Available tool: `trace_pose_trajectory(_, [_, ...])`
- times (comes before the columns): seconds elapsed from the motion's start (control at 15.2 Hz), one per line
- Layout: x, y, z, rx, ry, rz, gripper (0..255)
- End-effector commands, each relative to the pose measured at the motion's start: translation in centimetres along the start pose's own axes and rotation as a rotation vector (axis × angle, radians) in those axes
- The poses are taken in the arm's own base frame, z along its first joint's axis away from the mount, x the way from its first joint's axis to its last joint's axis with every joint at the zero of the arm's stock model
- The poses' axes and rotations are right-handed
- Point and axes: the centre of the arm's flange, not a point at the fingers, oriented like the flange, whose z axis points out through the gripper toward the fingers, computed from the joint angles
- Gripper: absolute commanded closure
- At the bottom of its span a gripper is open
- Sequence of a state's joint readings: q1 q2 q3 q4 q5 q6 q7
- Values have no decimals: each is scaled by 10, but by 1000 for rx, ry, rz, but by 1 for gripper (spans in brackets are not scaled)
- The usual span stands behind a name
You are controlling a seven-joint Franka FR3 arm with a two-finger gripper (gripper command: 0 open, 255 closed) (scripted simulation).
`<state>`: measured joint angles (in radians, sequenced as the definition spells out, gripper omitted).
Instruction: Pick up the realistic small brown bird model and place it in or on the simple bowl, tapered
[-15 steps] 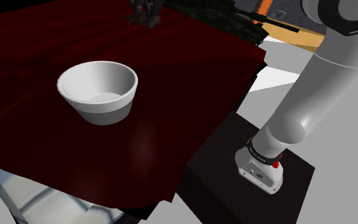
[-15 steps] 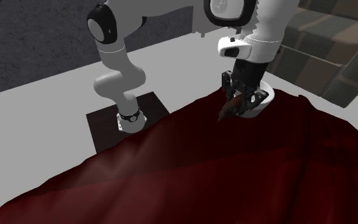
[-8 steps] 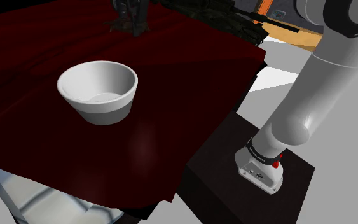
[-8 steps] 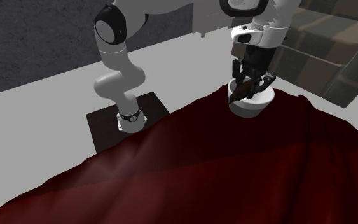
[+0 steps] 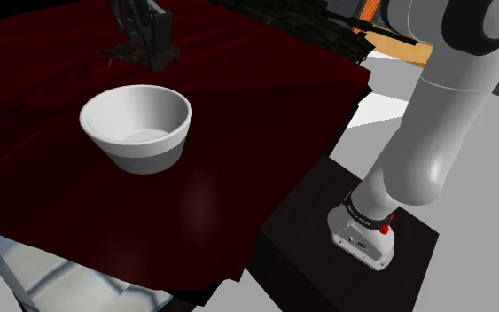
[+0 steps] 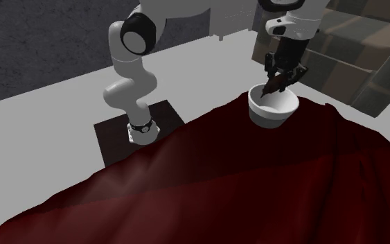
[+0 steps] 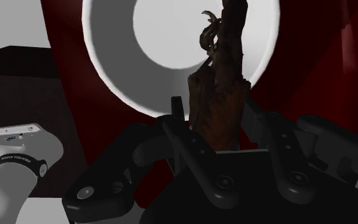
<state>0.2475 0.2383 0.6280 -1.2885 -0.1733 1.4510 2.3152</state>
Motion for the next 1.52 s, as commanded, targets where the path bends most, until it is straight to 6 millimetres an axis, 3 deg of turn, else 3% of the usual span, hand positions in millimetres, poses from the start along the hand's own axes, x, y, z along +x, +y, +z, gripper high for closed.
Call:
trace_pose_trajectory(0.0, [-25,9,-2,0,0,3,255])
trace_pose_trajectory(0.13, [-43,16,-2,0,0,3,255])
trace_pose_trajectory(0.92, [-46,16,63,0,0,3,255])
trace_pose_trajectory(1.45, [-46,16,63,0,0,3,255])
